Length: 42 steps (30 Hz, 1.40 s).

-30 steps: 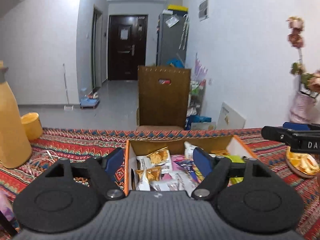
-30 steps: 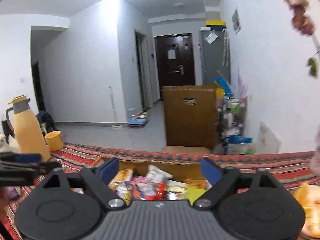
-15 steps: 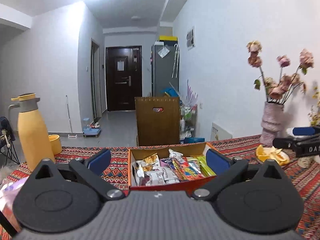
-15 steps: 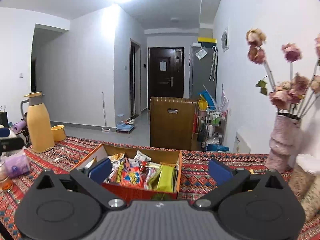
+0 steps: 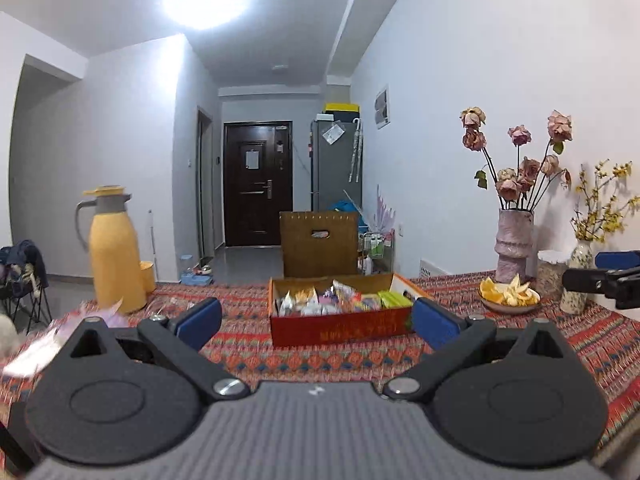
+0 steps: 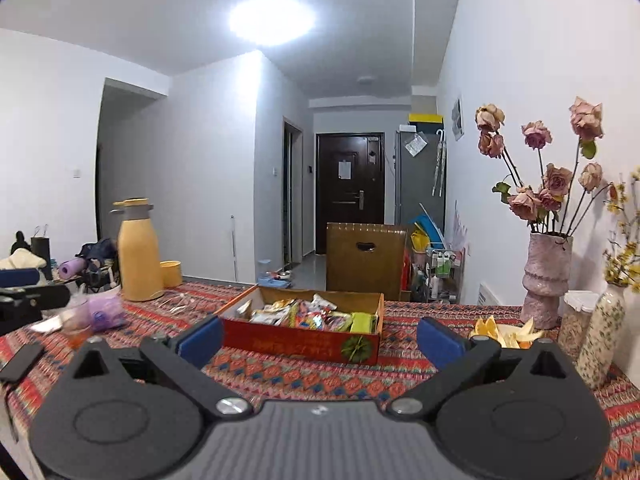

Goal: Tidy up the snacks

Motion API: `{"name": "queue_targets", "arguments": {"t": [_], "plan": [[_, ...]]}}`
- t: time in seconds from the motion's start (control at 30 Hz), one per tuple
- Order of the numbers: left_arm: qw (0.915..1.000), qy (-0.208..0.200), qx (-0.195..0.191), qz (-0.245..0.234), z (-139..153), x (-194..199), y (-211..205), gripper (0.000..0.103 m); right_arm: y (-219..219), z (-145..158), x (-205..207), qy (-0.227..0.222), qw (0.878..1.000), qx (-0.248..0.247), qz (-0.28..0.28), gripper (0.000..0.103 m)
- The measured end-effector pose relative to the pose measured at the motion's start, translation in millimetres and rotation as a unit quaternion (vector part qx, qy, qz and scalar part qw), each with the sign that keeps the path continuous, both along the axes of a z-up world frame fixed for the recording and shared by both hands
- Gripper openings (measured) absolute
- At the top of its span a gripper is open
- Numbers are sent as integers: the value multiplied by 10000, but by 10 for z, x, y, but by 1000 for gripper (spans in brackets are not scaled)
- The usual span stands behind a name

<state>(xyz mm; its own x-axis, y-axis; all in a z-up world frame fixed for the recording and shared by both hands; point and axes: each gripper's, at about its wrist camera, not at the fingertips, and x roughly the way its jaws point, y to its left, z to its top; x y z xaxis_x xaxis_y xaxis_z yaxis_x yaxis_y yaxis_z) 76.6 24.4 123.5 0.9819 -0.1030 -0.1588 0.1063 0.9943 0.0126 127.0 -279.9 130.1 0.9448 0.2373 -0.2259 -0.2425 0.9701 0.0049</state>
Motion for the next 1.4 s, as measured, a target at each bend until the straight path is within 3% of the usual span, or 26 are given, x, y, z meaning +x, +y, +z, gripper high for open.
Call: {"name": "queue_targets", "arguments": {"t": [0.23,0.33,0.47,0.77,0.9,1.4], "plan": [[9985,-174,55,515,-530,-722,154,103,95,-498,-814,-687,9971,-321,114,103],[9960,-115,-89,881,-697,-841,196,103,217,-766,-1082,-734,9955,-584,121,103],[9952,-199,31,960,-884,-881,140,103,362,-996,-1299,-635,9968,-453,146,103],[9961,462,262,698,-1291,-821,-93,103,514,-1435,-1064,544,9982,261,36,103],[9939,838,155,706,-1328,-712,-78,103,512,-1498,-1057,641,9976,242,-34,103],[9948,732,287,652,-1318,-759,-111,103,521,-1473,-1040,620,9979,168,-65,103]]}}
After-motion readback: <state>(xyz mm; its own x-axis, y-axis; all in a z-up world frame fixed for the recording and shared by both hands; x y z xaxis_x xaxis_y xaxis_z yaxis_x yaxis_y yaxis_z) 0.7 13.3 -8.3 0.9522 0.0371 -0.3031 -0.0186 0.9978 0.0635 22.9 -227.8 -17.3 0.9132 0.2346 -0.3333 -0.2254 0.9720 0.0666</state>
